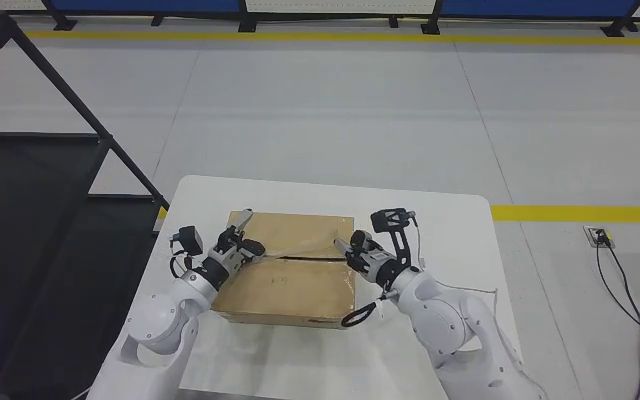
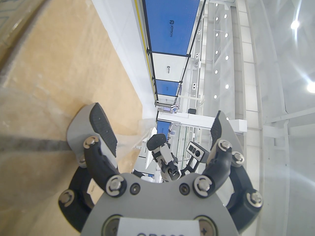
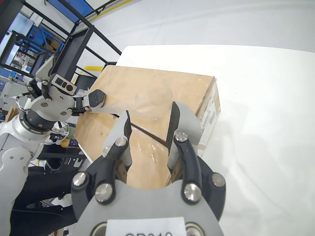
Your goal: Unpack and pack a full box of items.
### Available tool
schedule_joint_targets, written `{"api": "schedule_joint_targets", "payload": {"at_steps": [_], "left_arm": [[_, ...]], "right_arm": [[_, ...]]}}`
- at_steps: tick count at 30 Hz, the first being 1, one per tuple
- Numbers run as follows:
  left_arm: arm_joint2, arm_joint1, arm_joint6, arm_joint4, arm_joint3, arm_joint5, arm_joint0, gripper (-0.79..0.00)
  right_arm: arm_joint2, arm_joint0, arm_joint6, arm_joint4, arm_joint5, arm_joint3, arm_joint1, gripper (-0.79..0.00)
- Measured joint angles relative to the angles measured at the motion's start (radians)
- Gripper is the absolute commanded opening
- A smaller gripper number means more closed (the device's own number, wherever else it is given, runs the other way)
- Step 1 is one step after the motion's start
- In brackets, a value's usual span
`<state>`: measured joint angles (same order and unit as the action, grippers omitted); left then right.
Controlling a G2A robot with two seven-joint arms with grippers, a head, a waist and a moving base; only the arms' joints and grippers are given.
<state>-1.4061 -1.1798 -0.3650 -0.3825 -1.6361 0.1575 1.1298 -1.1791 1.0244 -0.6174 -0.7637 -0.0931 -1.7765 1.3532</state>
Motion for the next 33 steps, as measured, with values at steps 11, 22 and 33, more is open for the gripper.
{"api": "schedule_joint_targets", "payload": {"at_steps": [11, 22, 33], "left_arm": [[-0.001, -0.002, 0.001, -0.008, -0.006, -0.007, 0.009, 0.000], [-0.010, -0.004, 0.005, -0.020, -0.016, -0.015, 0.028, 0.000], [-0.011, -0.005, -0.001, -0.021, -0.023, -0.018, 0.029, 0.000]], "right_arm": [[0.049, -0.134, -0.050, 0.151, 0.013, 0.073, 0.020, -0.437], [0.221, -0.453, -0.122, 0.296, -0.001, 0.454, 0.085, -0.443], [0.204, -0.445, -0.321, 0.329, -0.029, 0.415, 0.073, -0.403]]}}
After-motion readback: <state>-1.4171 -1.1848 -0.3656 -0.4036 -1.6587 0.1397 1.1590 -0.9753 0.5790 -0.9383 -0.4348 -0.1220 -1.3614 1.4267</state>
